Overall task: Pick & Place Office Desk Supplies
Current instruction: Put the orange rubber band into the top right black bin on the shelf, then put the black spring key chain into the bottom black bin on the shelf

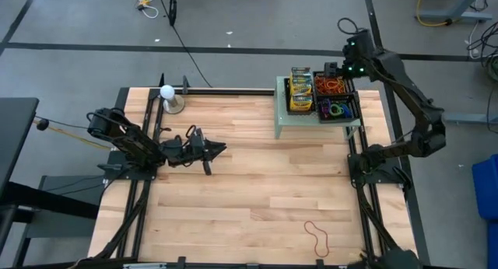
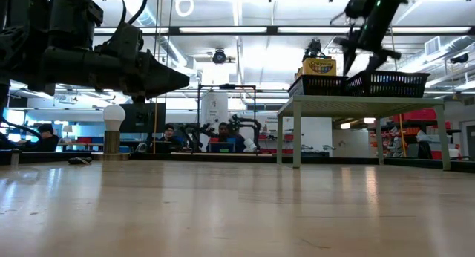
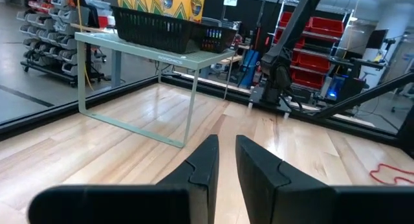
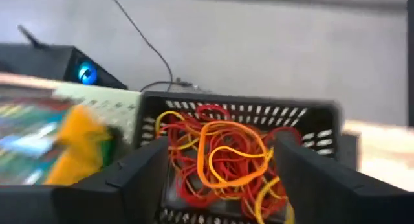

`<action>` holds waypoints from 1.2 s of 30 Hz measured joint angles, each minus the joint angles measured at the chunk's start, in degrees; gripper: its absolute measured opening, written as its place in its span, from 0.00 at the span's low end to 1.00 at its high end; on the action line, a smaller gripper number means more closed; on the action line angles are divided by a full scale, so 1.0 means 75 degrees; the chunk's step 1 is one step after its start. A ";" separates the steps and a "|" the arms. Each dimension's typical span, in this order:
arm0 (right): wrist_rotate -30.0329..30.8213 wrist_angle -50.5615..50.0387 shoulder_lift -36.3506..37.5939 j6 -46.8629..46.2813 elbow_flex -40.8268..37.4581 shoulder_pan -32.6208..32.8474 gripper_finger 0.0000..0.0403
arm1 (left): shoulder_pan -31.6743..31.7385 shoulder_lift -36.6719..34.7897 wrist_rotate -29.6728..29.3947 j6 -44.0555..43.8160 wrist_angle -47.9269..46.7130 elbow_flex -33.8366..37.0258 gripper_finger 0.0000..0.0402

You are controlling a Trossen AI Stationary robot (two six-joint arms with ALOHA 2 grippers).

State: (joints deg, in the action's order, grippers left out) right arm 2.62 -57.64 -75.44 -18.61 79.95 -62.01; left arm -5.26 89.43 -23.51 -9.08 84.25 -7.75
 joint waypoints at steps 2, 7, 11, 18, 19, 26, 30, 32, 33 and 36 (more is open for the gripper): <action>0.0066 -0.0198 0.0290 0.0591 0.0253 0.0246 0.63 | 0.0009 0.0000 -0.0038 -0.0074 0.0000 0.0000 0.14; 0.0380 -0.0024 0.1705 0.1090 -0.0074 0.1821 0.35 | 0.0006 0.0000 -0.0138 0.0029 0.0340 -0.0019 0.14; 0.1120 0.0344 0.3004 0.0979 -0.1099 0.3526 0.11 | 0.0009 -0.0003 0.0220 -0.0244 0.0272 -0.0303 0.14; 0.2659 0.1471 0.4744 0.0107 -0.3151 0.6513 0.04 | -0.0009 -0.0431 0.0019 -0.0160 -0.1404 -0.0653 0.14; 0.2866 0.1644 0.4901 0.0040 -0.3414 0.6919 0.04 | -0.0006 -0.0610 -0.0026 -0.0332 -0.1818 -0.0653 0.13; 0.3394 0.3270 0.5106 0.0315 -0.4728 0.9074 0.03 | -0.0401 -0.2633 -0.0877 -0.1665 -0.5303 -0.0653 0.02; 0.3410 0.4588 0.5109 0.0715 -0.5386 0.9925 0.04 | -0.0872 -0.3862 -0.1869 -0.2575 -0.7185 -0.0660 0.02; 0.3444 0.5131 0.5109 0.0841 -0.5715 1.0253 0.03 | -0.1066 -0.4328 -0.2227 -0.3102 -0.8631 -0.0897 0.02; 0.3444 0.5402 0.5113 0.0870 -0.5860 1.0388 0.03 | -0.1137 -0.4548 -0.2342 -0.3405 -0.9528 -0.1105 0.02; 0.3444 0.5945 0.5115 0.0871 -0.6250 1.0731 0.01 | -0.1235 -0.4841 -0.2528 -0.4465 -1.2436 -0.2009 0.02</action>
State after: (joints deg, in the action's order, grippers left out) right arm 28.45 -13.05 -37.08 -12.08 33.08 18.47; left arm -14.52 53.12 -42.47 -42.56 -9.02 -22.81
